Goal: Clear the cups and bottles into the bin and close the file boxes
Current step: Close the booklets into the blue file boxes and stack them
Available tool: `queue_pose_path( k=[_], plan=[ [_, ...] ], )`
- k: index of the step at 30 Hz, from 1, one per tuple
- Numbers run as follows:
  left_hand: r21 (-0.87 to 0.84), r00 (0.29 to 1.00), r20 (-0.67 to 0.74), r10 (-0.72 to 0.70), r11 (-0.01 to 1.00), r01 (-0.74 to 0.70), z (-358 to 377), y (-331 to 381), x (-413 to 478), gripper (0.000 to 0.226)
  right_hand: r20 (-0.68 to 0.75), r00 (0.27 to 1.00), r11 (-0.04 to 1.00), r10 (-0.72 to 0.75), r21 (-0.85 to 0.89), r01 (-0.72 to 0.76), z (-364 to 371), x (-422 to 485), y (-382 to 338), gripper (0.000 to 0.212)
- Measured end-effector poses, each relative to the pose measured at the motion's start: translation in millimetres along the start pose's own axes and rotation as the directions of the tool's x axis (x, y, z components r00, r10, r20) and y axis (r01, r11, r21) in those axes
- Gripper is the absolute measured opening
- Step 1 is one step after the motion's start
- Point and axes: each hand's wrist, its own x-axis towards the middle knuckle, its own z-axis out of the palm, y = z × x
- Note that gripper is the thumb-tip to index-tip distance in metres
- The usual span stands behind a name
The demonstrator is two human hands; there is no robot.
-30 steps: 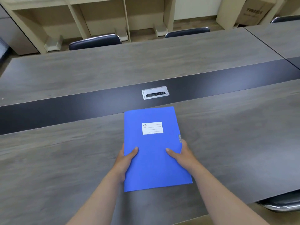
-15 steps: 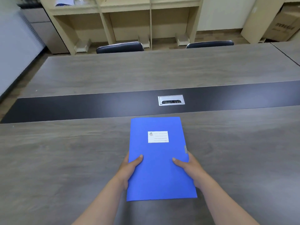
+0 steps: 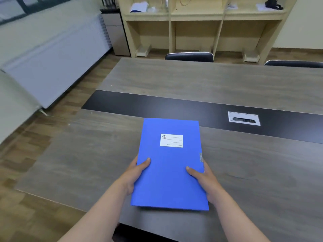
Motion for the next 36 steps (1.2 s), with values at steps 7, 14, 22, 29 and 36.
queue_pose_path(
  k=[7,14,22,29,36],
  plan=[
    [0.009,0.999,0.049,-0.018,1.000,0.018,-186.5,25.0,-15.2,0.036,0.006,1.000,1.000,0.001,0.020,-0.001,170.1,6.7,69.1,0.051],
    [0.012,0.993,0.093,-0.074,0.997,0.073,-320.5,45.2,-34.1,0.037,-0.008,1.000,0.999,0.018,0.038,-0.017,301.7,-0.9,114.3,0.045],
    [0.017,0.995,0.065,-0.070,0.997,0.069,-386.6,81.0,-3.5,0.036,-0.042,0.999,1.000,-0.003,-0.012,0.003,372.2,41.4,110.8,0.044],
    [0.056,1.000,0.012,-0.015,0.998,0.014,-409.4,111.1,49.5,0.040,-0.027,0.998,0.997,-0.059,-0.054,0.057,397.2,106.0,90.2,0.042],
    [0.065,0.995,0.011,-0.094,0.994,0.094,-440.0,130.2,95.7,0.041,-0.059,0.995,0.994,-0.085,-0.075,0.080,420.9,149.2,95.1,0.051]
  ],
)
